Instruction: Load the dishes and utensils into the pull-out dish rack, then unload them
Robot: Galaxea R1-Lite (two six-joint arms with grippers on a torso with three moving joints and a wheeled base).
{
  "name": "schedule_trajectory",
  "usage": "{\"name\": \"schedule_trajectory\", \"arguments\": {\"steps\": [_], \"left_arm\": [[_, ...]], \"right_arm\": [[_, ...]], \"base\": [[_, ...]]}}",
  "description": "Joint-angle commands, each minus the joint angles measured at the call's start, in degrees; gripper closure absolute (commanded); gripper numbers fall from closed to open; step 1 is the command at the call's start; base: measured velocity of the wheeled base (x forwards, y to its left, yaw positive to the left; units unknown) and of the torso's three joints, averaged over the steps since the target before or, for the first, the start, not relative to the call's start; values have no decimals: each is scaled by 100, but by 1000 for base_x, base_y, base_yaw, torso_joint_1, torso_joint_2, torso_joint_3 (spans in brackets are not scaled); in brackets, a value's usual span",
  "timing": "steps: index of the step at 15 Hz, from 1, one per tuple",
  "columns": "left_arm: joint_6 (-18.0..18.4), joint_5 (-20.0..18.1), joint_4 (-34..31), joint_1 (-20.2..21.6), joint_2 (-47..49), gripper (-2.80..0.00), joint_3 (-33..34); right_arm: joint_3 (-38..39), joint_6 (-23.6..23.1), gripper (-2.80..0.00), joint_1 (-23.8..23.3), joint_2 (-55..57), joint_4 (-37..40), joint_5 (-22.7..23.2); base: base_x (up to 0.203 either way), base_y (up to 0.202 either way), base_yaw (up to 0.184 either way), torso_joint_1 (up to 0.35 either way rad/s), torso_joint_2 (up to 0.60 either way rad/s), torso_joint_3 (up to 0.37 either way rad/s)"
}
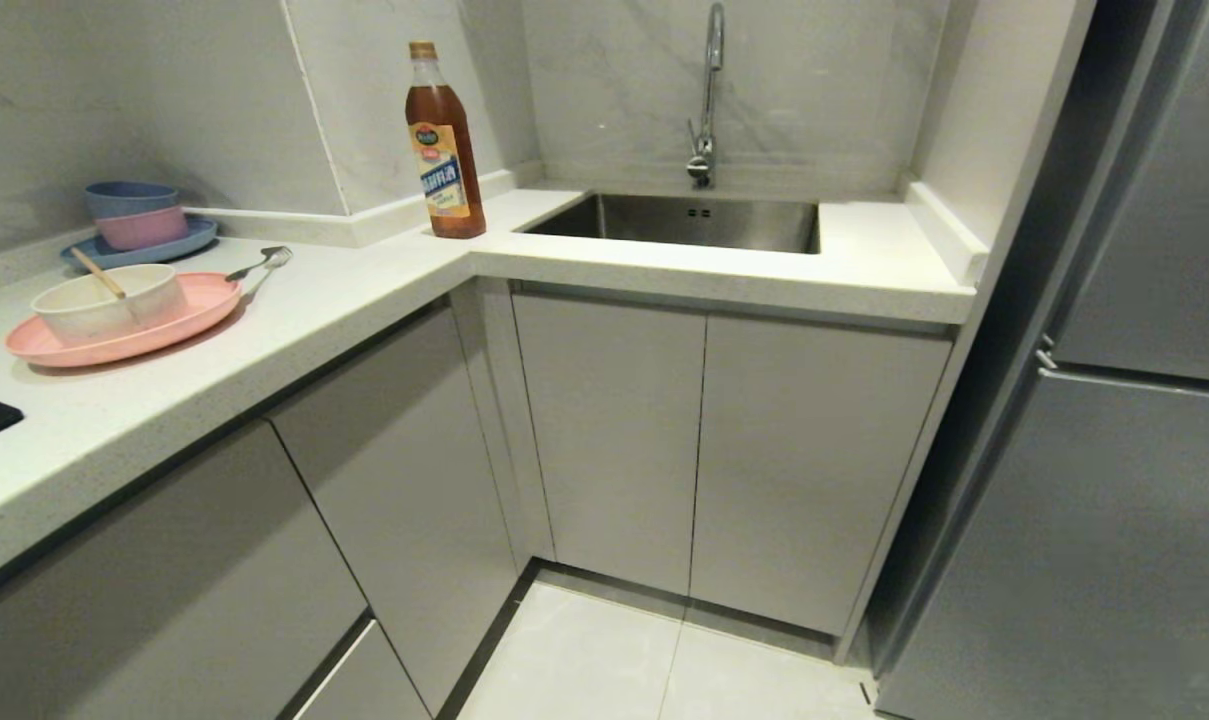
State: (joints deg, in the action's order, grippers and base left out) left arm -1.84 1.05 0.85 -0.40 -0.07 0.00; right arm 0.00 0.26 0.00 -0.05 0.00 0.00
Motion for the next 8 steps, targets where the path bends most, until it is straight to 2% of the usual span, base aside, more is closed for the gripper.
{"name": "schedule_trajectory", "arguments": {"steps": [1, 8], "left_arm": [[-1, 8, 3, 3, -10, 0, 0], [-1, 6, 3, -3, -10, 0, 0]], "right_arm": [[0, 1, 0, 0, 5, 0, 0], [0, 1, 0, 0, 5, 0, 0]], "base": [[0, 0, 0, 0, 0, 0], [0, 0, 0, 0, 0, 0]]}}
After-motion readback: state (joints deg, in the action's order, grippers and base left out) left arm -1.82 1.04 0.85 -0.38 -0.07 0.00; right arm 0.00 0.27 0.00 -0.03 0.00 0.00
